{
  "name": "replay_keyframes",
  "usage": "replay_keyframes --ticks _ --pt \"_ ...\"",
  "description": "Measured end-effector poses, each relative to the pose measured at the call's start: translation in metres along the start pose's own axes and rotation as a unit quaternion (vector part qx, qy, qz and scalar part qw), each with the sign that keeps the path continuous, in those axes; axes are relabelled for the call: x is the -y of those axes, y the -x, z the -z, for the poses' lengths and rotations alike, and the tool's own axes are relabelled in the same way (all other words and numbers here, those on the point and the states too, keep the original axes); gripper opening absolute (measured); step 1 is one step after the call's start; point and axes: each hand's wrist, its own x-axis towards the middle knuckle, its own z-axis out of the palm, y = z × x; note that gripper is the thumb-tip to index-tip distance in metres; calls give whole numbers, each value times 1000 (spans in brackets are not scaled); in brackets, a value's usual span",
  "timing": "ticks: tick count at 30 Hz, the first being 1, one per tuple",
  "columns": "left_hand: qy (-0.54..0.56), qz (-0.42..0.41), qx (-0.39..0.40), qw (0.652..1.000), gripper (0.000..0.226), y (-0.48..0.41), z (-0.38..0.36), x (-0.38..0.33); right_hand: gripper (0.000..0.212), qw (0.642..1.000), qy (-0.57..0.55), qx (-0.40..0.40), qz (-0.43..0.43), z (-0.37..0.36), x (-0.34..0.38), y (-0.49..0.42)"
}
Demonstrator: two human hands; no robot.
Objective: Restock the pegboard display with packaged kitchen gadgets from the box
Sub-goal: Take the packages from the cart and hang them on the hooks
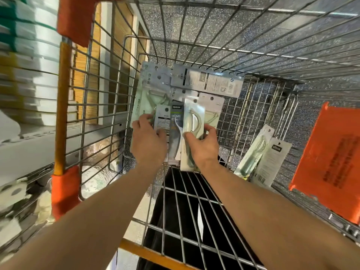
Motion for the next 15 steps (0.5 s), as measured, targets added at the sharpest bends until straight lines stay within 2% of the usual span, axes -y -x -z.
replay_keyframes --ticks 2,4,8,11,15 --pt "-5 17 14 1000 44 -2 2 5 31 1000 7 -8 17 3 1 2" --pt "-5 18 21 1000 38 -5 2 10 25 999 25 -19 36 3 3 3" --pt "7 -12 22 1000 24 -3 1 10 28 995 64 -44 62 -1 8 7" --pt "43 -46 42 997 19 1 -2 5 27 994 53 -66 64 -2 9 8" --pt "54 -121 80 988 9 8 -4 -4 34 994 58 -65 61 1 10 10"
